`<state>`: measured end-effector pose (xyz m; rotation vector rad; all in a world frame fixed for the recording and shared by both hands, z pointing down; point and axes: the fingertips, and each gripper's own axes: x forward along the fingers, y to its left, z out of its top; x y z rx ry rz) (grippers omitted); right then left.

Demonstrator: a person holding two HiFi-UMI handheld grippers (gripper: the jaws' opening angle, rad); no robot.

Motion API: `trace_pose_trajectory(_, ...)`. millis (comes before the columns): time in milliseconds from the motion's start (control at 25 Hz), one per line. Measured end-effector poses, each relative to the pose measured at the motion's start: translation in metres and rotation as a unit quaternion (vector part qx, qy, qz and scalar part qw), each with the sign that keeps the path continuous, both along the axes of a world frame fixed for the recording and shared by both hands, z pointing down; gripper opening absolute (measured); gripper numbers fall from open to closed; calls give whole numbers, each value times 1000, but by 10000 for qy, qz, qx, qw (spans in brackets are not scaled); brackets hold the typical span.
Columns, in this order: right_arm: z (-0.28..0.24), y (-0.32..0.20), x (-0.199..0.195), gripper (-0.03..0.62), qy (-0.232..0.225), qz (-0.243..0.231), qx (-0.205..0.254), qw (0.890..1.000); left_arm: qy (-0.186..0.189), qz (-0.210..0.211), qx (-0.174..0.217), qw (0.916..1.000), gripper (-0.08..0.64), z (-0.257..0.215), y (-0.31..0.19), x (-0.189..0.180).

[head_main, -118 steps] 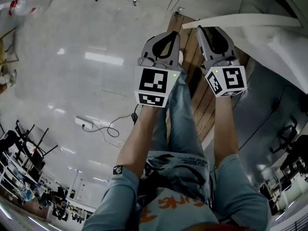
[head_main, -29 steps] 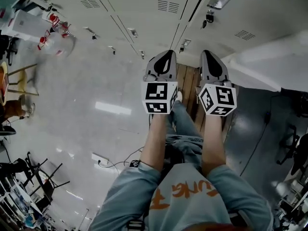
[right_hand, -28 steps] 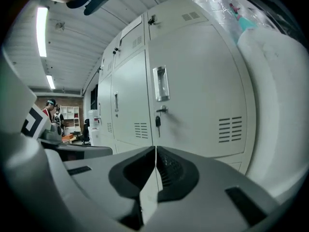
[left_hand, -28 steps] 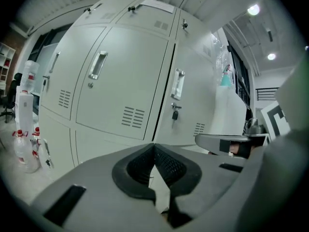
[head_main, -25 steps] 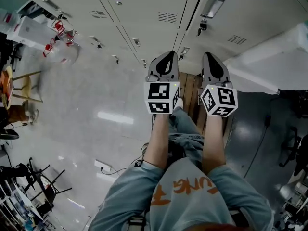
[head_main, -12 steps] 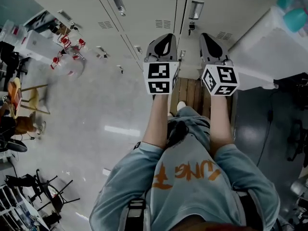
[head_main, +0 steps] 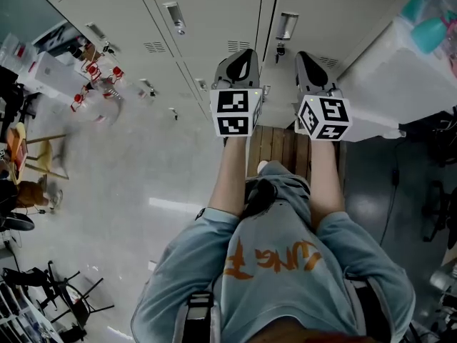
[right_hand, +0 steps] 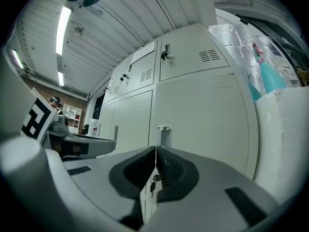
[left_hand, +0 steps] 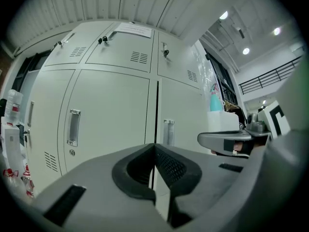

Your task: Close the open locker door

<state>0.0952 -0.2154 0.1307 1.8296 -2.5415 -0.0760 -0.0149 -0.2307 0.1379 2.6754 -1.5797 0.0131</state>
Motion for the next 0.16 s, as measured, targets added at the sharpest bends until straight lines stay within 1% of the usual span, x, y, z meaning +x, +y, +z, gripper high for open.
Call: trace_pose_trajectory(160,-2,-9,-4,32,42,-8,21,10000,4,39,24,10000,21,-2,-9,-1)
